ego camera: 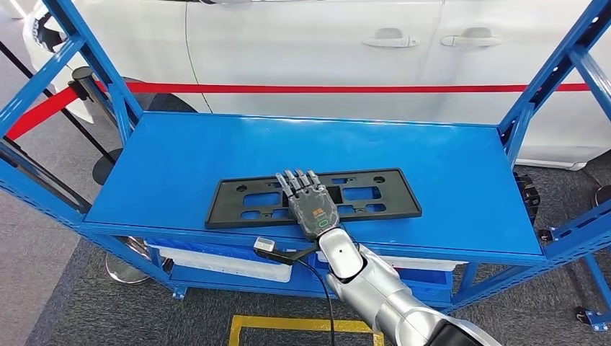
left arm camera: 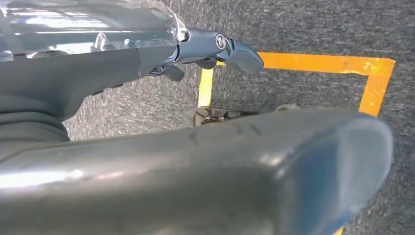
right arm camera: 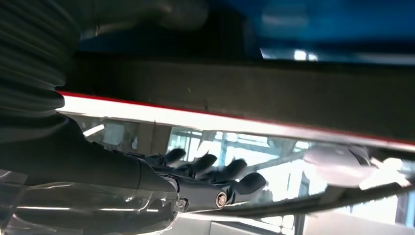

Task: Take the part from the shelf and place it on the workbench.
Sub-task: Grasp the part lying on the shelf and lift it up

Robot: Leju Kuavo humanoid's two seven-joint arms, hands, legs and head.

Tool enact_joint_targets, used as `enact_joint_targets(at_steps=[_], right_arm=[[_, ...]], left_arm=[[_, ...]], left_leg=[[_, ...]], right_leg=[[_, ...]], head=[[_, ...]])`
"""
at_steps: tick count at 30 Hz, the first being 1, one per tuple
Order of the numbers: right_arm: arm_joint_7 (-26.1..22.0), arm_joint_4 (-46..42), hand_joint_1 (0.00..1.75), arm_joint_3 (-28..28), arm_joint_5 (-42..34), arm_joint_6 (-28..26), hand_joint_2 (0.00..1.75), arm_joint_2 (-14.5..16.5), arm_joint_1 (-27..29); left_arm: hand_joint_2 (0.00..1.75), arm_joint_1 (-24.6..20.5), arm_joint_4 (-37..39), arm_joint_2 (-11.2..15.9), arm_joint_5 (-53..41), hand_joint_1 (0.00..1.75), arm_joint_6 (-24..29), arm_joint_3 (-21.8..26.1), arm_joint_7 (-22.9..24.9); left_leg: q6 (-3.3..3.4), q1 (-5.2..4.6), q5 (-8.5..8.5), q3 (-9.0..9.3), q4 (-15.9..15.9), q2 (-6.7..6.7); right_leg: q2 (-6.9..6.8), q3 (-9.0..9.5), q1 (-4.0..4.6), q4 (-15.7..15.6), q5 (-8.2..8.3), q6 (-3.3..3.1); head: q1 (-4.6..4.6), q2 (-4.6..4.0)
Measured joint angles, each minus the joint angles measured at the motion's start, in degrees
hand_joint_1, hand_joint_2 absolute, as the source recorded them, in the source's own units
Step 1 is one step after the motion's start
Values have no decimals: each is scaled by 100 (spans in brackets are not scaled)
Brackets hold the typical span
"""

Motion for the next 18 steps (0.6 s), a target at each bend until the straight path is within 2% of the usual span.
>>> enact_joint_targets(at_steps=[1,2,4,5,6,7,9,11,12,14,15,16,17,18], right_arm=[[18,44,168,-1,0,6,175,-2,-1],[32,77,168,-1,0,5,175,-3,-3],[45,132,167,-3,0,-2,175,-3,-15],[47,154,167,-6,0,-5,175,-4,-27],[47,175,167,-10,0,-7,175,-4,-40],[47,195,168,-14,0,-9,175,-5,-49],[44,230,168,-24,0,-11,175,-5,-64],[35,261,168,-46,0,-13,175,-8,-81],[30,274,169,-61,0,-13,175,-10,-89],[21,303,171,-81,0,-13,175,-16,-88],[19,318,167,-86,0,-14,175,-19,-82],[15,331,163,-92,0,-15,175,-21,-77],[7,339,159,-101,0,-16,175,-22,-77],[-17,344,155,-116,-4,-21,175,-23,-82]], left_arm=[[0,4,0,-1,-2,0,-3,-1,-1],[0,6,0,-1,-3,0,-8,-1,-6],[0,2,0,5,-7,0,-30,-1,-27],[0,-3,0,8,-10,0,-49,-2,-41],[0,-7,0,10,-13,0,-69,-2,-53],[0,-8,0,11,-16,0,-91,-3,-68],[0,-4,0,11,-23,0,-131,-5,-99],[0,-2,0,12,-42,0,-178,-11,-153],[44,-5,0,12,-56,0,-197,-18,-192],[131,-9,0,16,-81,0,-214,-44,-310],[175,-8,0,17,-85,0,-215,-58,-375],[175,-6,0,19,-87,0,-220,-72,-443],[175,-5,0,20,-85,0,-231,-83,-503],[175,-4,0,20,-80,0,-249,-90,-567]], left_leg=[[-2,0,37,-42,78,1],[4,0,180,31,-82,1],[42,-2,578,411,-872,3],[69,-11,697,580,-1229,2],[96,-21,755,685,-1464,0],[121,-33,744,715,-1545,-4],[178,-31,768,711,-1579,-4],[248,-6,804,728,-1627,7],[277,6,818,735,-1648,13],[304,0,822,728,-1649,17],[307,-2,821,726,-1646,17],[310,-3,817,728,-1642,15],[308,-4,811,735,-1635,10],[301,-4,802,746,-1628,3]], right_leg=[[1,-1,3,7,-3,-1],[6,2,3,16,-7,0],[20,14,5,32,-25,14],[27,9,13,43,-31,30],[32,-2,22,47,-30,53],[34,-14,29,44,-24,77],[36,-25,36,31,-13,133],[33,-88,35,192,-140,190],[31,-195,34,432,-289,214],[30,-549,24,1185,-654,246],[29,-708,22,1504,-756,255],[28,-790,20,1657,-757,257],[26,-762,20,1585,-646,253],[24,-624,19,1295,-449,240]], head=[[-1,0],[-1,0],[-1,0],[-1,0],[2,0],[4,0],[6,0],[9,0],[10,0],[13,0],[12,0],[12,0],[12,0],[12,0]])
